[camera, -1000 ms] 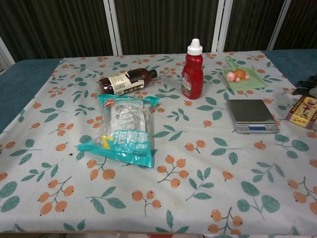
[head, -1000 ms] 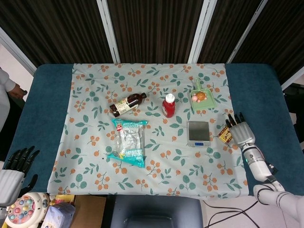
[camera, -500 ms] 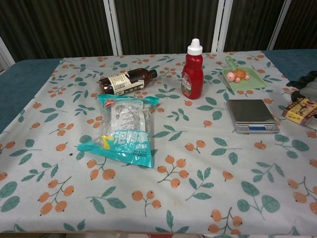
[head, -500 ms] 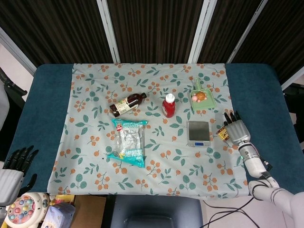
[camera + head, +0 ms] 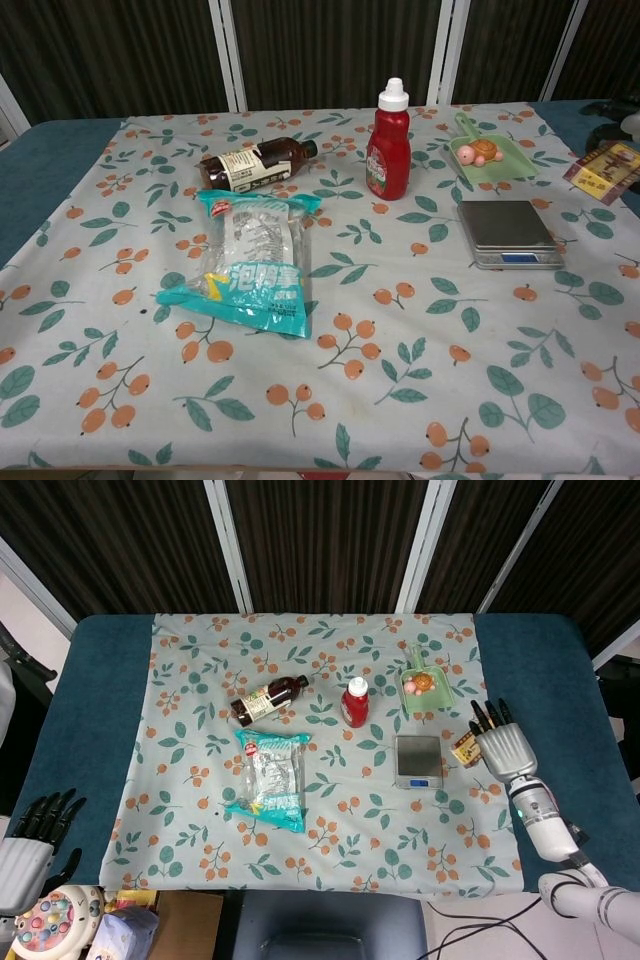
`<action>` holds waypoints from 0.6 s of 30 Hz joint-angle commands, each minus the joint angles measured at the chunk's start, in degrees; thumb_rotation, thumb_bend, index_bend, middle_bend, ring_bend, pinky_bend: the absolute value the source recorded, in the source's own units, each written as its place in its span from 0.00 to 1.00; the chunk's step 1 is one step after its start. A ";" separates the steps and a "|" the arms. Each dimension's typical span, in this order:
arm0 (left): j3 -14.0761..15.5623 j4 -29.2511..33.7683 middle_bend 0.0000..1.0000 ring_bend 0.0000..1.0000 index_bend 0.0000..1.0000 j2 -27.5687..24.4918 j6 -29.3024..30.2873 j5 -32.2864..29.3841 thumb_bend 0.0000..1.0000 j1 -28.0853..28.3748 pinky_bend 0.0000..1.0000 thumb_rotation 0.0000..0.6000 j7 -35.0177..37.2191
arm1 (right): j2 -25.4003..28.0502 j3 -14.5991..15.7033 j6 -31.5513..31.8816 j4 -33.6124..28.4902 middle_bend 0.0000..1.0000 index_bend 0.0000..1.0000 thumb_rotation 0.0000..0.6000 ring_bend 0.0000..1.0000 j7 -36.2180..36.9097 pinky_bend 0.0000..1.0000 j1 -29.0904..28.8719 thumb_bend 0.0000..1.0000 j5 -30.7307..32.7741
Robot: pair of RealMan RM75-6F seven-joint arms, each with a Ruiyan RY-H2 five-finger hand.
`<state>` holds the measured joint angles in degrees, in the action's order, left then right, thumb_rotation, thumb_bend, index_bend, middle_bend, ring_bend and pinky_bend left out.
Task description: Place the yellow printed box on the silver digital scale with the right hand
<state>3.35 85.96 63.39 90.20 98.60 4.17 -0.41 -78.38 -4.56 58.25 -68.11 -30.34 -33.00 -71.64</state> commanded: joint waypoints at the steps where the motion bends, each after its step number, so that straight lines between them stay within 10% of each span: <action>1: 0.03 0.18 0.00 0.00 0.00 -0.19 0.32 0.24 0.45 -0.05 0.11 1.00 0.16 | 2.53 -1.74 1.38 -8.44 0.09 0.96 1.00 0.00 -6.32 0.00 -1.02 0.81 0.70; 12: 0.44 0.18 0.00 0.00 0.00 -0.94 1.42 1.33 0.45 -0.28 0.11 1.00 1.71 | -6.73 -3.11 -3.13 -9.27 0.09 0.82 1.00 0.00 -21.99 0.00 -6.11 0.81 13.04; 18: 0.60 0.10 0.00 0.00 0.00 -1.05 1.77 1.67 0.45 -0.42 0.11 1.00 2.02 | -8.17 -2.16 -3.38 -9.37 0.04 0.52 1.00 0.00 -25.20 0.00 -7.06 0.76 16.58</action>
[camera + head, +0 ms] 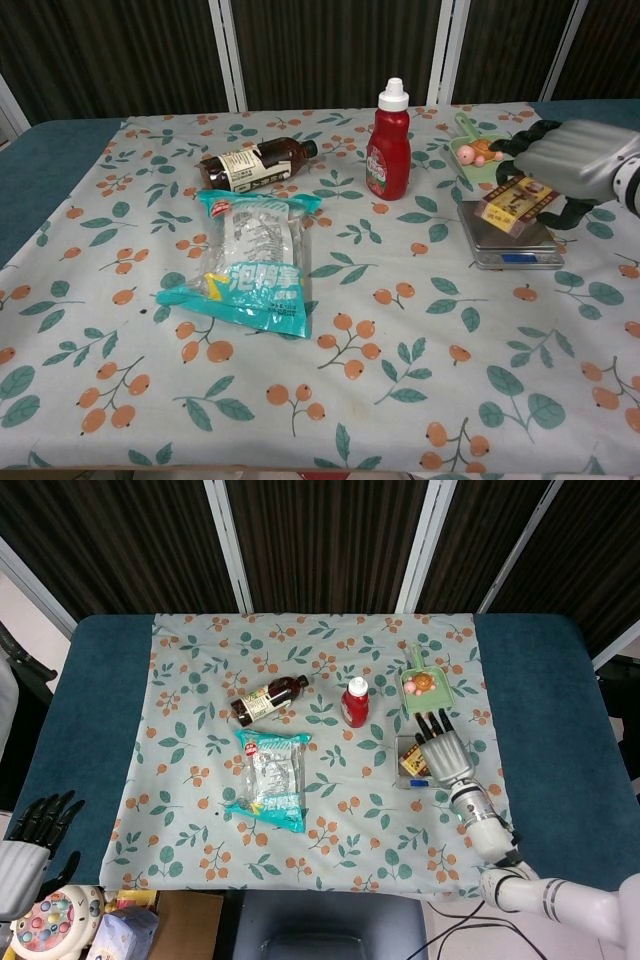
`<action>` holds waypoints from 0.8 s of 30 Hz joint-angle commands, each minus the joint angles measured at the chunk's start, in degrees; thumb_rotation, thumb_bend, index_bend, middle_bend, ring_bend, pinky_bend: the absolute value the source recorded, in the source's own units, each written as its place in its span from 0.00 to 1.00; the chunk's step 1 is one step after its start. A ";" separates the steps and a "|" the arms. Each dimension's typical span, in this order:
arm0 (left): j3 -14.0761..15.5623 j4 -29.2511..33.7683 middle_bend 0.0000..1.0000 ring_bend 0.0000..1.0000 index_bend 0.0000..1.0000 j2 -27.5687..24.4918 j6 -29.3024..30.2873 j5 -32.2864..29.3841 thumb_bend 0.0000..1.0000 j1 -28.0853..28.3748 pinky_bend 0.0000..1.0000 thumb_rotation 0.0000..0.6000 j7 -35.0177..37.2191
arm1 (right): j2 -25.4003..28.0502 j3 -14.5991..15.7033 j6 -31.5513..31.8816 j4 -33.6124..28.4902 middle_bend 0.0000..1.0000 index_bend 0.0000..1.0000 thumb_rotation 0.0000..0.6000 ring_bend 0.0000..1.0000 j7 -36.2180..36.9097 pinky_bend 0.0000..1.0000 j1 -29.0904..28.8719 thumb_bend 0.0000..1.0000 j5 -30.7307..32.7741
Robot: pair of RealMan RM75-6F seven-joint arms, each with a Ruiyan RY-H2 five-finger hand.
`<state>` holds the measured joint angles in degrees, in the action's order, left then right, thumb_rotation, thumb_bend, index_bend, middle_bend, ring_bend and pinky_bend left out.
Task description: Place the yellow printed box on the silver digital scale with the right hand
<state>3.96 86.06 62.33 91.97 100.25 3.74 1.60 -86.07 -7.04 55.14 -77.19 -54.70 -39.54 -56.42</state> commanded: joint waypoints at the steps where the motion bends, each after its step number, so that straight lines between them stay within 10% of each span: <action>1: -0.03 0.00 0.00 0.00 0.00 0.03 -0.01 0.01 0.45 0.03 0.11 1.00 -0.04 | -0.41 0.36 -0.17 -0.56 0.02 0.46 1.00 0.00 -1.11 0.00 -0.59 0.69 1.89; 8: -0.06 0.08 0.00 0.00 0.00 0.10 -0.07 -0.02 0.45 0.02 0.11 1.00 -0.36 | 2.10 1.19 1.81 -4.62 0.00 0.12 1.00 0.00 -1.71 0.00 -0.19 0.25 4.05; 17: -0.05 0.09 0.00 0.00 0.00 0.25 0.21 0.21 0.45 -0.09 0.11 1.00 -0.73 | 7.88 2.51 7.02 -11.90 0.00 0.00 1.00 0.00 5.31 0.00 3.46 0.16 0.21; 24: -0.36 -0.41 0.00 0.00 0.00 0.65 1.99 0.98 0.45 -0.56 0.11 1.00 -1.53 | 16.55 11.34 29.67 -23.10 0.00 0.00 1.00 0.00 23.22 0.00 20.43 0.16 -18.73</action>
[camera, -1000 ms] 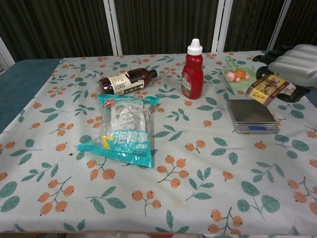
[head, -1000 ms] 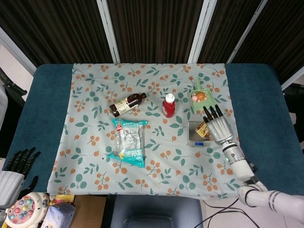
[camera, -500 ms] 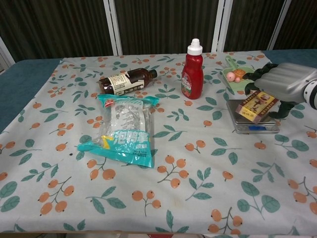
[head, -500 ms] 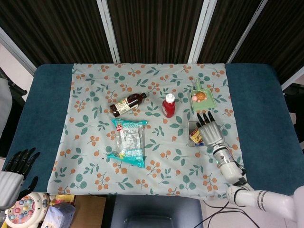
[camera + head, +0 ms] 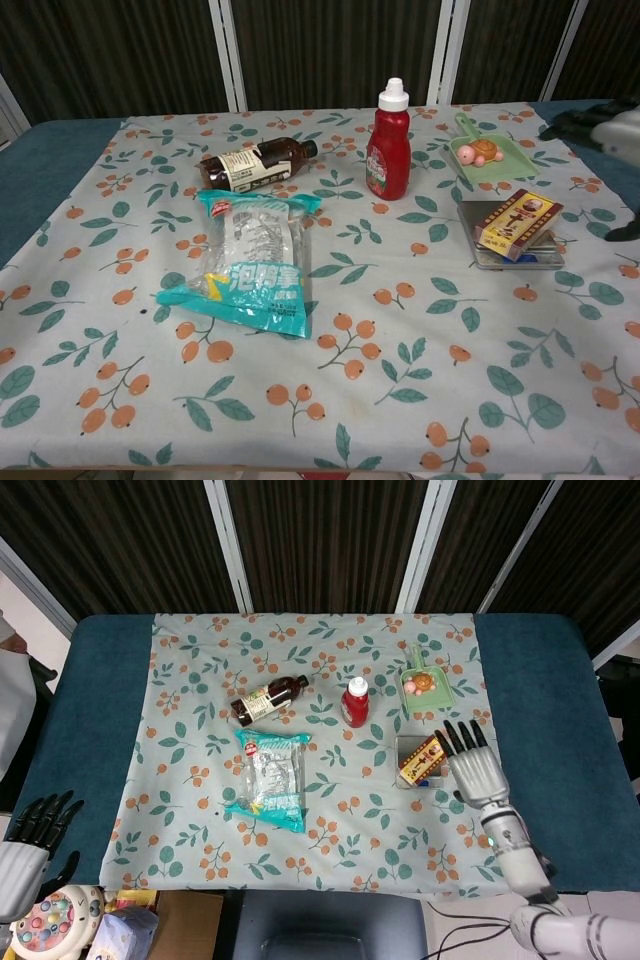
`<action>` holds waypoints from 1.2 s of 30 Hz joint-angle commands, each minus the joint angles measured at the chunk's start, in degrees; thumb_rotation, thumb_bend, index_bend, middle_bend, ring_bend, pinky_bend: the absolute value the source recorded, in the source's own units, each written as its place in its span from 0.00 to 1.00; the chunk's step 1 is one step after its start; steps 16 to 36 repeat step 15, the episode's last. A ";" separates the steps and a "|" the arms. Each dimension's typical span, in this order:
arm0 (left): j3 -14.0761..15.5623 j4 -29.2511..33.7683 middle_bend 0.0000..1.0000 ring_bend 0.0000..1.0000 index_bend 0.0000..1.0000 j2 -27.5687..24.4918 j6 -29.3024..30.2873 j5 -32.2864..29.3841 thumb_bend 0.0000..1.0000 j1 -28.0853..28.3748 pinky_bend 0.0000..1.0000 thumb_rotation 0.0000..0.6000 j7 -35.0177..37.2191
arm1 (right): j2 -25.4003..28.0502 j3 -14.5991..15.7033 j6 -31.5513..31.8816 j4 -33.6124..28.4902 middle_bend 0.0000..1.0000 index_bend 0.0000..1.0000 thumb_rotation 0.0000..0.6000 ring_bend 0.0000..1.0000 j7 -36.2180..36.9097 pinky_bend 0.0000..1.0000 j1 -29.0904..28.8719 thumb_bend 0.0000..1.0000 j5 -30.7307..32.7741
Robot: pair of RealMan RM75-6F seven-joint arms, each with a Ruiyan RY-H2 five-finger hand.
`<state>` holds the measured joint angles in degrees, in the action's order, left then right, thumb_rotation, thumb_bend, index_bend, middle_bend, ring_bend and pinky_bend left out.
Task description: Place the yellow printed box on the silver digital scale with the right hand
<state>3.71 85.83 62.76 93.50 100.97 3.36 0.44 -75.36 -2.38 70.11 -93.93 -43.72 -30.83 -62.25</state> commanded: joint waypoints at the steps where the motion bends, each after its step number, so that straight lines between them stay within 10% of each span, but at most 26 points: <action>1: -0.11 -0.25 0.00 0.00 0.00 0.34 0.65 0.39 0.45 -0.25 0.11 1.00 -0.55 | 6.26 7.87 17.51 -6.03 0.00 0.00 1.00 0.00 15.51 0.00 14.10 0.16 -15.04; 9: 0.16 -0.32 0.00 0.00 0.00 1.21 1.15 1.63 0.45 -0.53 0.11 1.00 -3.01 | 6.92 8.77 27.31 0.53 0.00 0.00 1.00 0.00 32.37 0.00 23.70 0.16 -20.48; 36: -0.26 -0.04 0.00 0.00 0.00 1.20 0.38 0.14 0.45 -0.54 0.11 1.00 -3.26 | 7.60 7.73 24.85 0.47 0.00 0.00 1.00 0.00 32.84 0.00 24.45 0.16 -20.37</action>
